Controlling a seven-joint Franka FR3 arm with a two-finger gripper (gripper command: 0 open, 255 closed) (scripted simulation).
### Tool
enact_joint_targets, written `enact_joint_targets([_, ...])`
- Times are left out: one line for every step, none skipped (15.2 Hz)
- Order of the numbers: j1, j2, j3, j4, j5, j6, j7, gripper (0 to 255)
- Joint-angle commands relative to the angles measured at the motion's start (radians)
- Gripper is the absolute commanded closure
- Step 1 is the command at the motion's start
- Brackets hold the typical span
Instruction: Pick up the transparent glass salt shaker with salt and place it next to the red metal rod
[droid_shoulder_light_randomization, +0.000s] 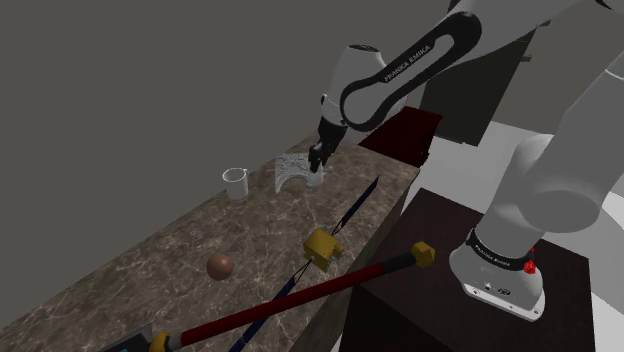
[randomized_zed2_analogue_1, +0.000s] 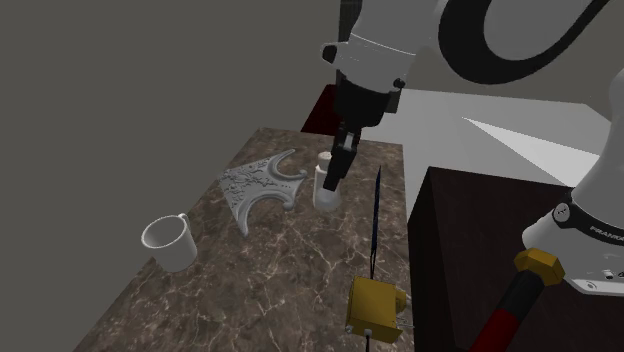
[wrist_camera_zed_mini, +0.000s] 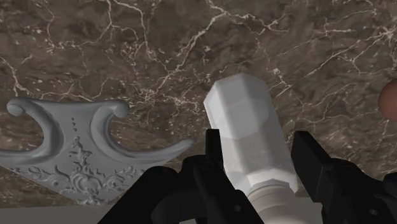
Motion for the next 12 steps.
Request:
enact_joint_targets([0.004,0.024,0.000,-0.006,0.009,0.030,-0.007,255])
enact_joint_targets([0.005,0.035,0.000,-0.010,0.014,0.046,-0.012,255])
enact_joint_targets([0.007,0.047,0.000,-0.013,0.020,0.061,-0.017,255])
enact_joint_targets([0.009,0.059,-0.001,-0.016,0.026,0.076,-0.023,255])
enact_joint_targets([0.010,0.071,-0.001,-0.019,0.033,0.091,-0.029,255])
enact_joint_targets([0.012,0.084,-0.001,-0.022,0.040,0.106,-0.035,255])
enact_joint_targets([0.014,0.097,-0.001,-0.024,0.047,0.121,-0.042,255])
enact_joint_targets([0.015,0.110,-0.001,-0.026,0.056,0.135,-0.050,255])
enact_joint_targets([0.017,0.123,0.000,-0.028,0.064,0.150,-0.057,255])
enact_joint_targets([0.019,0.136,0.000,-0.029,0.074,0.165,-0.066,255])
enact_joint_targets([0.020,0.150,0.001,-0.030,0.084,0.180,-0.075,255])
enact_joint_targets([0.021,0.164,0.002,-0.031,0.095,0.194,-0.084,255])
